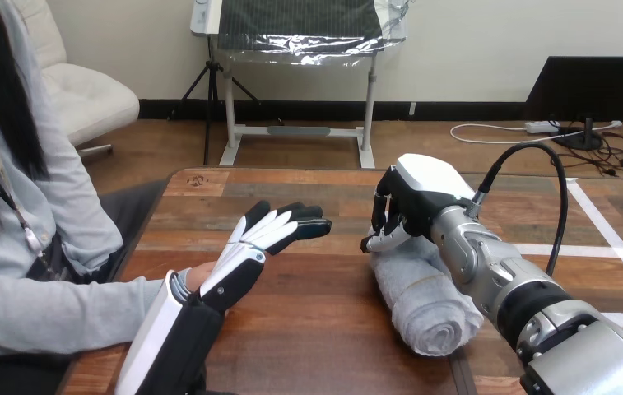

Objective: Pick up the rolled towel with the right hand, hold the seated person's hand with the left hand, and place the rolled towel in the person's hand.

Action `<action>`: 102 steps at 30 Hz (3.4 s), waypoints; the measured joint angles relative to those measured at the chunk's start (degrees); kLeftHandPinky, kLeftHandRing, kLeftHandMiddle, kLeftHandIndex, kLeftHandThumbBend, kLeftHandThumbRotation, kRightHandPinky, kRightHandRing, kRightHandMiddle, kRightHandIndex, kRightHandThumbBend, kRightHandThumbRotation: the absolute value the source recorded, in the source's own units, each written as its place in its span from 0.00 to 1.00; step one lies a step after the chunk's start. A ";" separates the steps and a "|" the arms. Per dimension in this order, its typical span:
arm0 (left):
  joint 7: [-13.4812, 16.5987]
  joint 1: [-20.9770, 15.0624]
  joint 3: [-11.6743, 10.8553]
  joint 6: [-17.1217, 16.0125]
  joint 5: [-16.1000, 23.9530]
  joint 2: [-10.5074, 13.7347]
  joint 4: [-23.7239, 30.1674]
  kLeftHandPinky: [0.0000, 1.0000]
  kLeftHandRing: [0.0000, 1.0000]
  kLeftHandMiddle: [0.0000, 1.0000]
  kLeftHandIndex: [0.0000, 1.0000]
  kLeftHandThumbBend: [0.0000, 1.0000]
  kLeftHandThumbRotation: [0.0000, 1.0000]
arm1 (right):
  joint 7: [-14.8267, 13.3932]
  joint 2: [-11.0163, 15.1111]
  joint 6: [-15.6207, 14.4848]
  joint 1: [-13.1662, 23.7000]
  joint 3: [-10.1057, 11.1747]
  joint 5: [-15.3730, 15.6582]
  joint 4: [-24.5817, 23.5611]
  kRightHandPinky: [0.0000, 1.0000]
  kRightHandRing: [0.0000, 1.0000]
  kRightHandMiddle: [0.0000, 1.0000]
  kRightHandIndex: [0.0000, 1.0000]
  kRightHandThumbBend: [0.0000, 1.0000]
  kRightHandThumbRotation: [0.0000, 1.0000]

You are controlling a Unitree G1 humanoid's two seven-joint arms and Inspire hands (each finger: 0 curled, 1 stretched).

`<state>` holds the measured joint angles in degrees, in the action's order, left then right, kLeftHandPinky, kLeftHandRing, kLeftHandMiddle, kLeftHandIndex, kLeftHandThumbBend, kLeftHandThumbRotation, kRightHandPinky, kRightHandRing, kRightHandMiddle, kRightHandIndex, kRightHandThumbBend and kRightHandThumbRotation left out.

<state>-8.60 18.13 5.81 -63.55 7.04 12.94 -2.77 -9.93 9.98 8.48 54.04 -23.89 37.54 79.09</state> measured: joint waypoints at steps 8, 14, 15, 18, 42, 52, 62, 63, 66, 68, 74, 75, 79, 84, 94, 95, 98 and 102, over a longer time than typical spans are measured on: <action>-0.03 -0.32 -0.04 0.02 -0.18 0.62 -0.03 1.00 0.91 0.88 0.83 1.00 0.58 | -0.21 0.22 0.37 0.00 -1.05 1.18 0.00 0.11 0.17 0.25 0.27 0.71 0.00; -0.03 -0.38 0.03 0.01 -0.34 0.55 -0.30 1.00 0.90 0.87 0.82 1.00 0.59 | -0.39 0.62 0.35 0.03 -2.75 2.97 -0.02 0.12 0.20 0.29 0.34 0.74 0.00; -0.03 -0.40 0.05 0.01 -0.41 0.55 -0.41 1.00 0.90 0.87 0.82 1.00 0.59 | -0.50 0.70 0.35 0.04 -3.16 3.38 -0.03 0.13 0.21 0.31 0.36 0.75 0.00; -0.03 -0.51 0.04 0.01 -0.45 0.54 -0.77 1.00 0.90 0.87 0.82 1.00 0.59 | -0.75 0.87 0.32 0.07 -4.17 4.46 -0.10 0.20 0.29 0.41 0.47 0.78 0.08; -0.05 -1.30 0.05 0.01 -0.34 0.53 -1.34 1.00 0.91 0.87 0.82 1.00 0.59 | -0.43 2.04 -0.80 0.66 -7.37 7.65 -2.41 0.49 0.69 0.79 0.84 0.97 0.54; -0.05 -1.95 0.04 -0.10 -0.28 0.46 -1.60 1.00 0.90 0.87 0.82 1.00 0.59 | 1.07 4.06 -0.23 0.64 -6.32 5.23 -5.37 0.51 0.74 0.82 0.87 0.99 0.56; -0.05 -2.98 0.08 -0.39 -0.28 0.10 -2.35 1.00 0.90 0.87 0.80 1.00 0.61 | 3.90 7.17 -0.04 0.63 -4.36 2.58 -10.05 0.55 0.80 0.87 0.91 1.00 0.56; -0.05 -3.07 0.09 -0.40 -0.27 0.05 -2.43 1.00 0.90 0.87 0.80 1.00 0.61 | 4.33 7.60 -0.09 0.62 -4.23 2.47 -10.67 0.56 0.80 0.87 0.91 1.00 0.56; -0.05 -3.24 0.13 -0.40 -0.27 -0.13 -2.59 1.00 0.91 0.87 0.80 1.00 0.61 | 5.56 8.68 -0.30 0.61 -4.02 1.99 -12.47 0.58 0.80 0.87 0.92 1.00 0.56; -0.05 -3.35 0.17 -0.41 -0.28 -0.23 -2.71 1.00 0.91 0.87 0.80 1.00 0.61 | 6.13 9.40 -0.42 0.59 -3.93 1.76 -13.54 0.58 0.80 0.87 0.92 1.00 0.57; -0.08 -3.97 0.58 -0.94 -0.42 -0.42 -3.88 1.00 0.93 0.88 0.81 1.00 0.60 | 8.71 11.70 -2.00 0.46 -3.66 1.67 -17.50 0.55 0.78 0.87 0.93 1.00 0.59; -0.11 -4.07 0.69 -0.97 -0.42 -0.42 -4.03 1.00 0.93 0.88 0.81 1.00 0.60 | 9.21 12.08 -2.37 0.40 -3.55 1.66 -18.25 0.54 0.78 0.88 0.93 1.00 0.59; -0.29 -4.51 1.11 -1.07 -0.42 -0.43 -4.58 1.00 0.93 0.89 0.82 1.00 0.61 | 11.67 13.49 -4.42 0.33 -3.10 1.65 -21.25 0.53 0.79 0.88 0.93 1.00 0.61; -0.42 -5.08 1.65 -1.09 -0.40 -0.53 -4.98 1.00 0.94 0.89 0.81 1.00 0.62 | 15.52 15.20 -7.48 0.33 -3.01 1.94 -24.84 0.52 0.76 0.89 0.94 0.99 0.68; -0.42 -6.15 2.26 -1.51 -0.31 -1.11 -6.06 1.00 0.93 0.89 0.81 1.00 0.63 | 22.19 17.28 -11.46 0.63 -3.52 4.42 -26.92 0.48 0.68 0.81 0.90 1.00 0.83; -0.42 -6.25 2.27 -1.52 -0.30 -1.17 -6.16 1.00 0.93 0.89 0.81 1.00 0.63 | 22.71 17.29 -11.74 0.74 -3.68 4.73 -26.70 0.48 0.68 0.80 0.89 1.00 0.85; -0.42 -6.67 2.31 -1.55 -0.31 -1.38 -6.48 1.00 0.93 0.88 0.80 1.00 0.63 | 24.16 17.20 -12.49 1.46 -4.54 5.52 -24.98 0.49 0.66 0.76 0.84 1.00 0.89; -0.43 -7.26 2.39 -1.66 -0.39 -1.63 -6.86 1.00 0.93 0.87 0.81 1.00 0.62 | 25.88 16.86 -13.21 2.57 -5.60 6.30 -21.85 0.49 0.66 0.74 0.80 1.00 0.92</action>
<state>-9.04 10.87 8.20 -65.21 6.66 11.31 -9.63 15.95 26.84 -4.73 56.61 -29.49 43.84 57.25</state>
